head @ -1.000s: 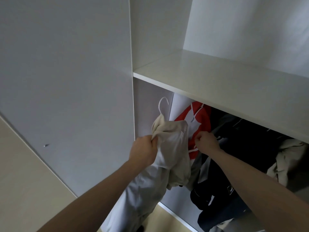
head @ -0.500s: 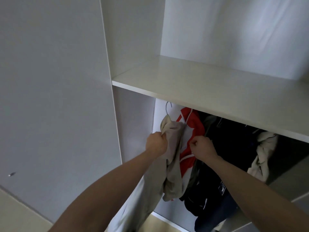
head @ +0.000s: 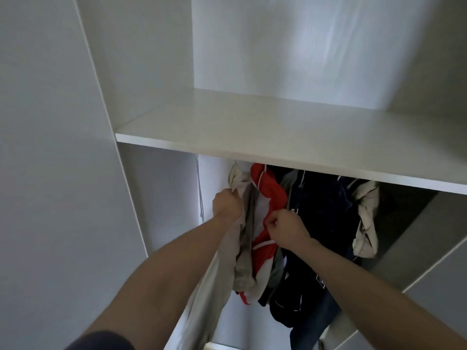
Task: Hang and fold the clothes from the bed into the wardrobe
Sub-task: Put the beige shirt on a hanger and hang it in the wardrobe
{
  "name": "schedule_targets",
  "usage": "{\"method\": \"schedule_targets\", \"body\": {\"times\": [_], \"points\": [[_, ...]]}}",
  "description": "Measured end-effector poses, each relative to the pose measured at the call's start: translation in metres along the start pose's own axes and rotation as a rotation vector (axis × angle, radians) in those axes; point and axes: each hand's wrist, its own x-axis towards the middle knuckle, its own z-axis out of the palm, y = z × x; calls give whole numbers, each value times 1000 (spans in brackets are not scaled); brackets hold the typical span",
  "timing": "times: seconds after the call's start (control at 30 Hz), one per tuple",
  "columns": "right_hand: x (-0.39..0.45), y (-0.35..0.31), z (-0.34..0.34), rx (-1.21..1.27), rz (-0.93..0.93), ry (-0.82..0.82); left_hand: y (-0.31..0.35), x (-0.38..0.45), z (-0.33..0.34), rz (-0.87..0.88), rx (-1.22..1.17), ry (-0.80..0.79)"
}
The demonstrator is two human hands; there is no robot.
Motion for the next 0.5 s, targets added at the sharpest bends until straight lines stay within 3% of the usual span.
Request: {"method": "schedule_targets", "body": {"times": [0.5], "points": [[3,-9,14,26,40,18,-22,50,53,-8,-86,-105]]}}
